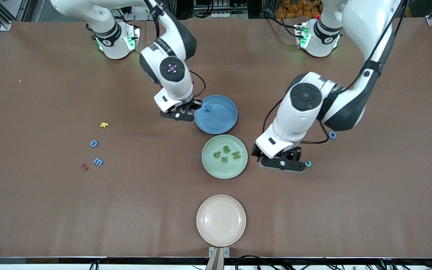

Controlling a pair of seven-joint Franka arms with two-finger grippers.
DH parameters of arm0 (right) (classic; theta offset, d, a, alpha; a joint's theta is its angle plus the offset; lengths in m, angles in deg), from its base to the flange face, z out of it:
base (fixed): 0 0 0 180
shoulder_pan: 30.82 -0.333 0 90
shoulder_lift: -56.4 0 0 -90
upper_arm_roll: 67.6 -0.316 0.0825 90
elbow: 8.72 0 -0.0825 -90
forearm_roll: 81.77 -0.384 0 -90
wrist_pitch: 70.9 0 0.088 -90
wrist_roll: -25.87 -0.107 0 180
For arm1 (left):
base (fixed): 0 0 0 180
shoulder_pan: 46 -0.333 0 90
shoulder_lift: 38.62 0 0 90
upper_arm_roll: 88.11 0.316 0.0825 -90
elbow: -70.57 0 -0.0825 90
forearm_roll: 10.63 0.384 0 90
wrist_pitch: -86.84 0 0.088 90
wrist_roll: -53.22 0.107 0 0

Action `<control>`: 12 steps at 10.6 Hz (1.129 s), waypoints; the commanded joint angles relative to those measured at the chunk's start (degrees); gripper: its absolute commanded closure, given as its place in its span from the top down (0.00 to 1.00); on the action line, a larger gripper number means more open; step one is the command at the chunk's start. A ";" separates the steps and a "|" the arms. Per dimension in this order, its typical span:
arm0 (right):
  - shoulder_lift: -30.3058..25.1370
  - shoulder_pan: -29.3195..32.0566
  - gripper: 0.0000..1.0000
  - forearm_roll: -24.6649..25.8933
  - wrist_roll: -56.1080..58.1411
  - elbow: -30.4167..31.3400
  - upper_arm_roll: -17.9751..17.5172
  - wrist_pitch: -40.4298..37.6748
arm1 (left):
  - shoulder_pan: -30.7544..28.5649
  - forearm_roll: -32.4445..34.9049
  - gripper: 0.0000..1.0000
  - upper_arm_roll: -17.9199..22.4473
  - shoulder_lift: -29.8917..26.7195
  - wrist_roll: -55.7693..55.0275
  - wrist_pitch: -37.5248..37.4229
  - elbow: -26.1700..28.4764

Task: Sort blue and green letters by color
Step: 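Drop the 6 on the blue plate while the left gripper withdraws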

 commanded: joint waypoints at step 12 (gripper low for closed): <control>12.77 -8.55 0.97 0.28 -13.92 -13.48 1.00 0.02 | -5.61 -17.43 1.00 17.39 -24.04 27.83 -21.75 2.93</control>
